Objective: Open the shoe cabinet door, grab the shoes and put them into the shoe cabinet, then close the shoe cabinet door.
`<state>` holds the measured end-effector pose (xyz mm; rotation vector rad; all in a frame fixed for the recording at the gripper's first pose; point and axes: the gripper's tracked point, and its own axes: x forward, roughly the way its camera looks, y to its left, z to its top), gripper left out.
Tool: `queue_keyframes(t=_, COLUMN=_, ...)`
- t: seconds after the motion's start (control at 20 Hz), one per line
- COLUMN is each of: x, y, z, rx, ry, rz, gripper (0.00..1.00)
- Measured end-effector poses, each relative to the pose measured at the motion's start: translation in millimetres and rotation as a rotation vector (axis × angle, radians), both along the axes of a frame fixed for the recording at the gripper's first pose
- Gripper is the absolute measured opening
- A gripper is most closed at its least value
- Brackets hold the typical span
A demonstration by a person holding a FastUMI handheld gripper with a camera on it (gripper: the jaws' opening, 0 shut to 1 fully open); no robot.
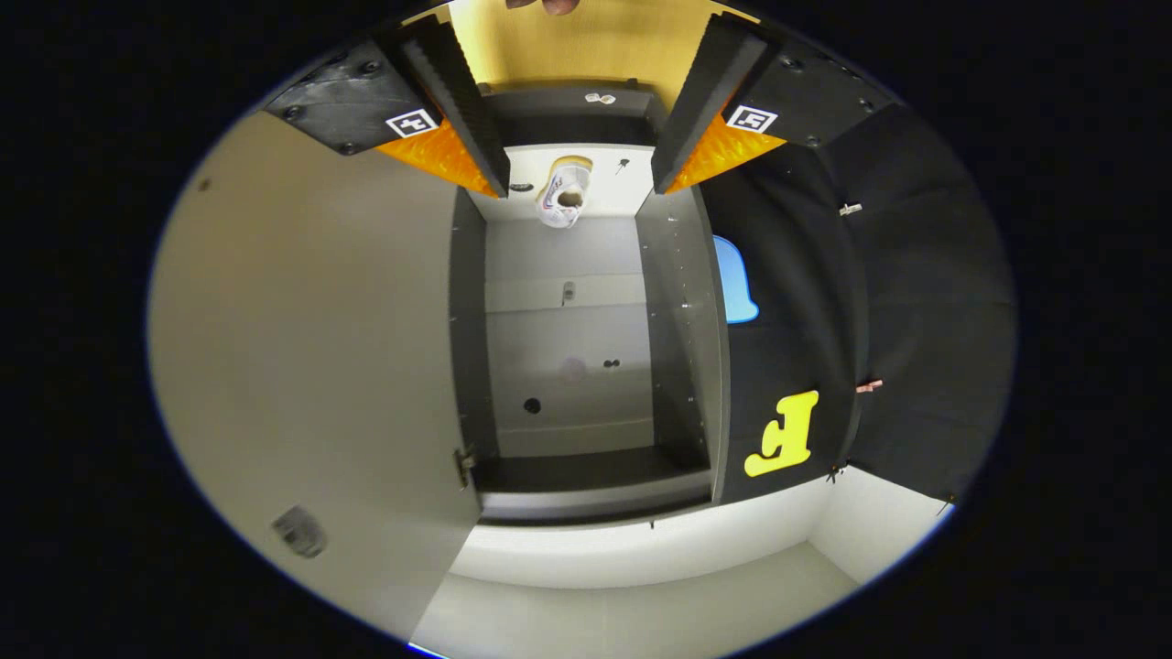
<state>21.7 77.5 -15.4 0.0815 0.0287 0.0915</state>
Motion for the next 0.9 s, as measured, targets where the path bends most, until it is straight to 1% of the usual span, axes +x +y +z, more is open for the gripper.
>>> queue_keyframes(t=0.2, x=-53.1, y=-42.4, z=3.4, rx=0.001, ry=0.025, rz=-0.083, gripper=0.98)
queue_keyframes(t=0.3, x=-72.7, y=-71.5, z=7.6, rx=0.024, ry=0.026, rz=-0.156, gripper=0.98)
queue_keyframes(t=0.4, x=-91.8, y=-108.8, z=7.6, rx=0.0, ry=0.03, rz=-0.253, gripper=0.98)
queue_keyframes(t=0.45, x=-100.9, y=-120.9, z=5.4, rx=0.005, ry=0.035, rz=-0.277, gripper=0.98)
queue_keyframes(t=0.5, x=-113.9, y=-131.8, z=4.8, rx=0.015, ry=0.045, rz=-0.316, gripper=0.98)
queue_keyframes(t=0.7, x=-123.3, y=-177.0, z=-7.4, rx=0.017, ry=0.063, rz=-0.409, gripper=0.98)
queue_keyframes(t=0.9, x=-126.9, y=-221.1, z=-7.3, rx=0.019, ry=0.072, rz=-0.461, gripper=0.98)
